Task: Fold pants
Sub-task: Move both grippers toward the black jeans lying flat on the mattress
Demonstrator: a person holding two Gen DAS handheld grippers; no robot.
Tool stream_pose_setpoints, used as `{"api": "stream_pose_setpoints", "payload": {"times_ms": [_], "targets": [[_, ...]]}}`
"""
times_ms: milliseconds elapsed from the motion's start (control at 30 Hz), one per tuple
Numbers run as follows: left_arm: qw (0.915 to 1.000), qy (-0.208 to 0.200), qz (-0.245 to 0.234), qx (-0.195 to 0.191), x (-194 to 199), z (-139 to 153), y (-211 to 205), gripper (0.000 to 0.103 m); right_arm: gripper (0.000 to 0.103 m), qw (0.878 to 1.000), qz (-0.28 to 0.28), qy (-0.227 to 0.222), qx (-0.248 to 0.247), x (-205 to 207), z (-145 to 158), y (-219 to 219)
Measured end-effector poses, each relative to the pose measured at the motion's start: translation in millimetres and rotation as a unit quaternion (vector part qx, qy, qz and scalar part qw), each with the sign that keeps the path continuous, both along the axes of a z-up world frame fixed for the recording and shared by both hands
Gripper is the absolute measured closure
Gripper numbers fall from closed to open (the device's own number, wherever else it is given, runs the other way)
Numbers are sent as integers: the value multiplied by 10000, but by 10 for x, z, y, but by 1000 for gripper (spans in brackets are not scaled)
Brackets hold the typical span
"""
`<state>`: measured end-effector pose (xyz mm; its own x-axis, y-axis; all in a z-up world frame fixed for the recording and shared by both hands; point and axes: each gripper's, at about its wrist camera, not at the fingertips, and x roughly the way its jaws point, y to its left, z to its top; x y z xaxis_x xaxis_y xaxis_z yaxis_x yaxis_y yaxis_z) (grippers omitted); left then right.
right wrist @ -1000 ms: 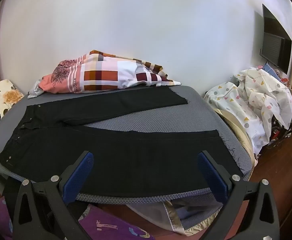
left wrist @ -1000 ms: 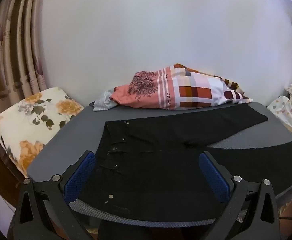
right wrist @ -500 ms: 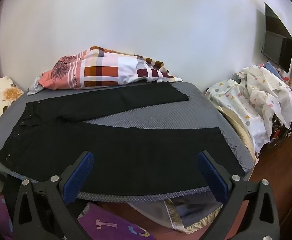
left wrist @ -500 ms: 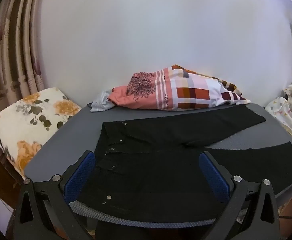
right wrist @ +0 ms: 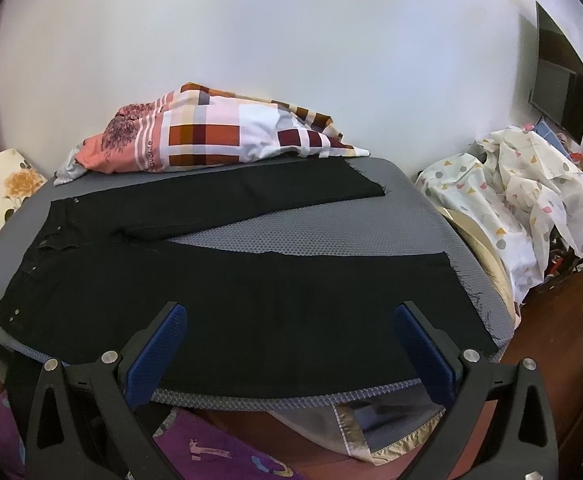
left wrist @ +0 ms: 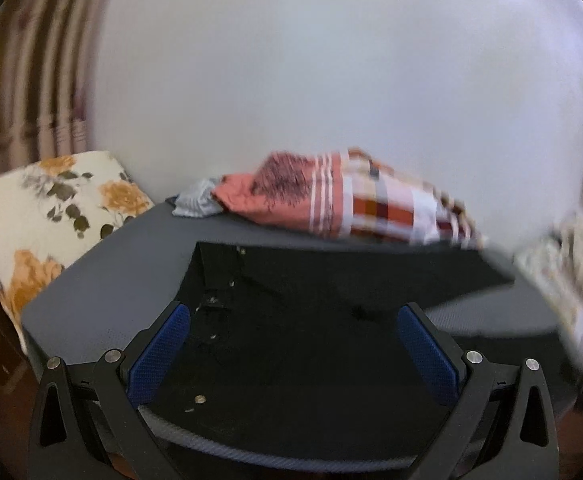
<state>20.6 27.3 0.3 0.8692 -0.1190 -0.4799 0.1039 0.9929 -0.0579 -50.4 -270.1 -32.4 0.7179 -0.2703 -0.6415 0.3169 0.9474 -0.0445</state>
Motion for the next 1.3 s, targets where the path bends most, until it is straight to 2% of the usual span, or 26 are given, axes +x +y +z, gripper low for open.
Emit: {"api": "stream_pose_setpoints", "payload": {"times_ms": [67,200,300,433,600,733,967,1100,1200,1300], "targets": [[9996,127,-100,247,34,-8,-66,0,0,10000,39,42,15,75,3,2],[9968,-26,265,751,37,33,-131,0,0,9999,109,127,8,237,19,14],[9944,-26,431,965,53,37,-137,0,0,9997,165,151,-25,367,50,36],[9927,153,569,1051,144,24,-91,0,0,9995,246,183,-88,565,94,101],[9947,335,-71,966,258,8,-20,0,0,9986,442,231,-202,821,145,249],[9925,515,139,1101,452,16,87,0,0,9974,613,273,-277,1012,153,390],[9910,909,553,816,845,-73,513,0,0,9952,853,364,-320,1346,156,590],[9885,1025,655,904,1052,-170,697,0,0,9937,975,446,-318,1526,120,671],[9818,1112,701,1372,1243,-292,778,0,0,9926,1060,515,-287,1629,70,717],[9803,1365,383,1377,1496,-408,912,0,0,9916,1122,608,-197,1703,-8,739]]}}
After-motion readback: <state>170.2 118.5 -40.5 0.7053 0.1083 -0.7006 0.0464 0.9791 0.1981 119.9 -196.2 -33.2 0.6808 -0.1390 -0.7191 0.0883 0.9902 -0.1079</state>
